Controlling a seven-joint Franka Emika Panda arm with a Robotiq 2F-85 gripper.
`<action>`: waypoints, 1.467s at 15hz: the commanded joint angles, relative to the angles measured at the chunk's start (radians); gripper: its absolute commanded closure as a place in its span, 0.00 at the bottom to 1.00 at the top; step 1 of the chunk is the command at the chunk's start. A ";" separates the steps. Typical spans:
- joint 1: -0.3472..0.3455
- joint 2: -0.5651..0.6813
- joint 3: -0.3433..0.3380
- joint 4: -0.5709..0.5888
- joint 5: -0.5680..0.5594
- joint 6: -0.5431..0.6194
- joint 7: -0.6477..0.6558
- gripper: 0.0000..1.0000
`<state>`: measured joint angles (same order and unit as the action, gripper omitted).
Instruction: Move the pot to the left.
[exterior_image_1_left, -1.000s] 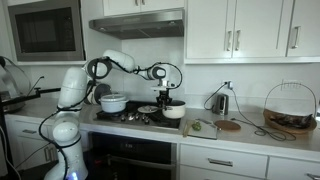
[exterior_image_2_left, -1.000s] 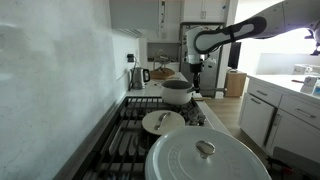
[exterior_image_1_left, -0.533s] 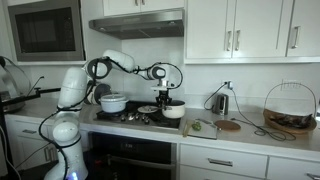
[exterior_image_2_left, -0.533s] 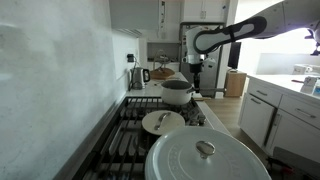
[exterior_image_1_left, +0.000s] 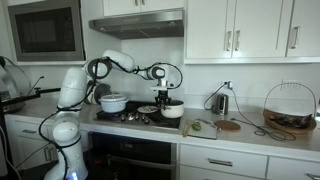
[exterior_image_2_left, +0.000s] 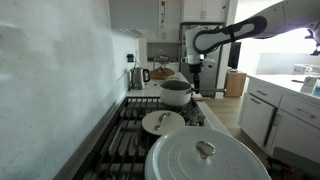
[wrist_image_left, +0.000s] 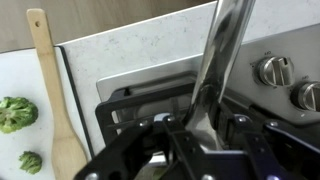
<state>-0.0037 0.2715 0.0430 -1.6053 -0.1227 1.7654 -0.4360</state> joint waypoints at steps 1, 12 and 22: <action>0.006 -0.017 0.027 -0.015 0.033 -0.045 -0.064 0.87; 0.014 -0.025 0.051 -0.013 0.020 -0.117 -0.103 0.87; 0.030 -0.029 0.061 0.014 0.006 -0.231 -0.104 0.87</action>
<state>0.0145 0.2653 0.0946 -1.5990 -0.1229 1.6128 -0.5073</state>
